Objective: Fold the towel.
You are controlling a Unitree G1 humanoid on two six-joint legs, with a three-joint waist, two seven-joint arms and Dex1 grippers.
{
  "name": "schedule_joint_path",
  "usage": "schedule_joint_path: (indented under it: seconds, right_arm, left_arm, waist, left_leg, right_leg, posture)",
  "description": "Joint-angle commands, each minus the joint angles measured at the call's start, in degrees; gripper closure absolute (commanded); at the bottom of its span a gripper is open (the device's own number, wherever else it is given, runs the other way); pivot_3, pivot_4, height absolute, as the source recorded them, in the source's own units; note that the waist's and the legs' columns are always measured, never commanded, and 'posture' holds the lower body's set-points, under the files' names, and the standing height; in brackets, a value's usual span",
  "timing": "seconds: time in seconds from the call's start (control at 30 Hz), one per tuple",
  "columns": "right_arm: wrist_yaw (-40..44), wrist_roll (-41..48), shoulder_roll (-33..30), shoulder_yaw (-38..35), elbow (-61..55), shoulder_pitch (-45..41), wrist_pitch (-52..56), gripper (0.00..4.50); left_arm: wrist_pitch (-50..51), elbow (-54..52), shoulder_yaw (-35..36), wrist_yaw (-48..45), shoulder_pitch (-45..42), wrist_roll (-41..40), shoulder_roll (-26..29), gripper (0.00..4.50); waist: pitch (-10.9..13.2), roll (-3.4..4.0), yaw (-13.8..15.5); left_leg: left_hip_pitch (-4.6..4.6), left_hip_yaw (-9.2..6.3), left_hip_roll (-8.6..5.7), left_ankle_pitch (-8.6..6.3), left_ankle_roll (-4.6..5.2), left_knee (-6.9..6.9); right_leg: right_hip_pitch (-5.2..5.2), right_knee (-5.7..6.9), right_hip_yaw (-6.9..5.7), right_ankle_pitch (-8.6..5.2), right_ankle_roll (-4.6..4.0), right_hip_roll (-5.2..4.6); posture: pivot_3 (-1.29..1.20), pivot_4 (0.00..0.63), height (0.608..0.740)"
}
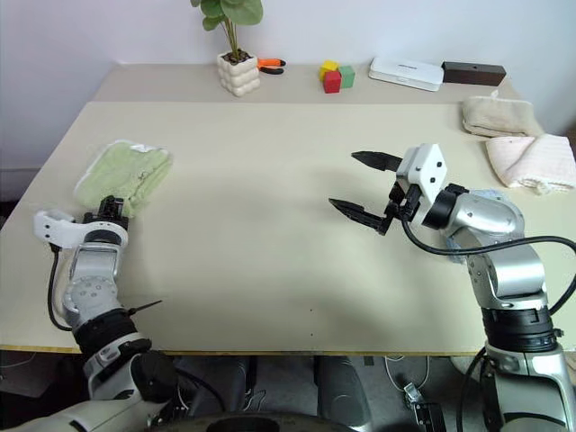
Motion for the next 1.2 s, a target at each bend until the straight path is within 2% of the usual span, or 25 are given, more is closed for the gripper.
schedule_joint_path:
  seconds: [0.03, 0.07, 0.17, 0.2, 0.37, 0.4, 0.5, 0.6, 0.8, 0.97, 1.1, 1.2]
  right_arm:
    - [1.0, -0.1, -0.1, -0.8, 0.7, -1.5, -1.5, 0.0]
    - [1.1, -0.2, 0.0, -0.8, 0.9, -1.6, -1.6, 0.0]
    - [1.3, -0.6, 0.3, -0.5, 1.5, -1.4, -2.0, 0.0]
    - [1.4, -0.7, 0.4, -0.5, 1.7, -1.3, -2.2, 0.0]
    - [1.0, -1.1, 1.1, -0.5, 2.3, -1.2, -2.5, 0.0]
    - [0.7, -1.3, 1.2, -0.5, 2.4, -1.2, -2.5, 0.0]
    - [0.9, -1.4, 1.0, -1.4, 3.1, -1.1, -2.6, 0.0]
    - [0.7, -1.8, 0.5, -1.8, 3.7, -1.1, -2.6, 0.0]
    - [1.5, -1.6, -1.5, -3.8, 4.2, -0.1, -2.7, 0.0]
    - [1.4, 1.7, -3.3, -8.1, 4.0, 1.3, 0.9, 0.0]
    - [3.9, 2.5, -5.7, -10.2, 1.2, 7.2, 1.5, 0.0]
    - [2.7, 2.8, -6.0, -12.0, -1.7, 10.3, 1.9, 0.0]
  left_arm:
    - [-0.6, -4.5, -3.0, 3.4, 3.0, -0.5, -1.5, 4.46]
    - [-0.3, -5.1, -3.6, 3.9, 3.4, -1.4, -1.9, 4.46]
    - [0.9, -7.2, -5.6, 3.6, 4.7, -4.4, -2.2, 3.42]
    - [1.2, -7.9, -6.3, 3.4, 5.0, -5.1, -2.2, 3.0]
    - [3.3, -10.0, -9.8, 3.3, 6.0, -7.7, -0.7, 0.36]
    - [4.9, -11.1, -11.4, 2.7, 6.5, -8.4, -0.3, 0.04]
    - [13.0, -15.7, -19.6, -0.7, 9.4, -10.7, 1.4, 0.04]
    - [22.1, -20.5, -27.4, -5.3, 12.3, -17.4, 2.7, 0.04]
    - [22.6, -22.0, -39.8, -13.3, 13.9, -9.9, 7.3, 0.04]
    - [10.7, -19.6, -48.5, -29.4, 10.6, 6.7, 21.2, 0.04]
    - [-3.8, -7.7, -45.7, -44.5, 5.1, 12.3, 28.2, 0.04]
    - [-12.9, 0.7, -43.7, -53.5, 0.2, 14.7, 31.6, 0.04]
  waist:
    - [0.0, 0.0, -0.1]
    - [0.0, 0.0, -0.1]
    - [0.0, 0.0, -0.2]
    - [0.0, -0.01, -0.2]
    - [0.0, 0.0, -0.2]
    - [0.0, 0.0, -0.2]
    - [0.0, 0.0, -0.2]
    - [0.0, 0.0, -0.2]
    - [0.0, 0.08, -0.7]
    - [0.0, 0.09, -0.5]
    - [0.0, 0.1, 0.0]
    - [0.0, 0.1, -0.1]
  left_leg:
    - [0.0, 0.01, 0.0, 0.0, 0.0, -0.01]
    - [0.01, 0.01, 0.0, 0.0, 0.0, -0.02]
    - [0.03, 0.0, 0.0, 0.0, 0.0, -0.02]
    - [0.03, 0.0, 0.0, 0.0, 0.0, -0.01]
    - [0.03, 0.0, 0.0, 0.0, 0.0, 0.0]
    - [0.03, 0.0, 0.0, 0.0, 0.0, 0.0]
    - [0.03, 0.0, 0.0, 0.0, 0.0, -0.01]
    - [0.01, -0.01, 0.0, 0.0, 0.0, 0.0]
    - [0.08, 0.0, 0.01, 0.0, 0.0, -0.05]
    - [0.08, 0.01, 0.02, 0.0, 0.01, -0.06]
    - [0.02, 0.01, 0.02, 0.0, 0.01, -0.06]
    - [-0.03, 0.06, 0.01, -0.01, 0.03, -0.09]
  right_leg:
    - [0.01, -0.02, 0.01, 0.0, 0.01, 0.0]
    - [0.01, -0.02, 0.01, 0.0, 0.01, 0.0]
    - [0.01, 0.01, 0.01, 0.0, 0.01, 0.01]
    - [0.01, 0.01, 0.01, 0.01, 0.0, 0.02]
    - [0.02, 0.01, 0.01, 0.01, 0.0, 0.03]
    - [0.02, 0.01, 0.01, 0.01, 0.0, 0.03]
    - [0.01, 0.01, 0.01, 0.01, 0.0, 0.03]
    - [0.01, 0.01, 0.01, 0.01, 0.0, 0.02]
    - [0.01, 0.03, 0.04, 0.0, -0.03, 0.07]
    - [-0.03, 0.05, 0.05, 0.0, -0.09, 0.11]
    - [-0.03, -0.02, 0.02, -0.09, -0.26, 0.08]
    - [-0.04, -0.12, 0.03, -0.08, -0.24, 0.03]
  posture:
    - [0.0, 0.15, 0.74]
    - [0.0, 0.15, 0.74]
    - [0.0, 0.15, 0.74]
    - [0.0, 0.15, 0.74]
    - [0.0, 0.15, 0.74]
    - [0.0, 0.15, 0.74]
    - [0.0, 0.15, 0.74]
    - [0.0, 0.15, 0.74]
    - [0.0, 0.15, 0.74]
    - [0.0, 0.15, 0.74]
    - [0.0, 0.15, 0.74]
    - [0.0, 0.15, 0.74]
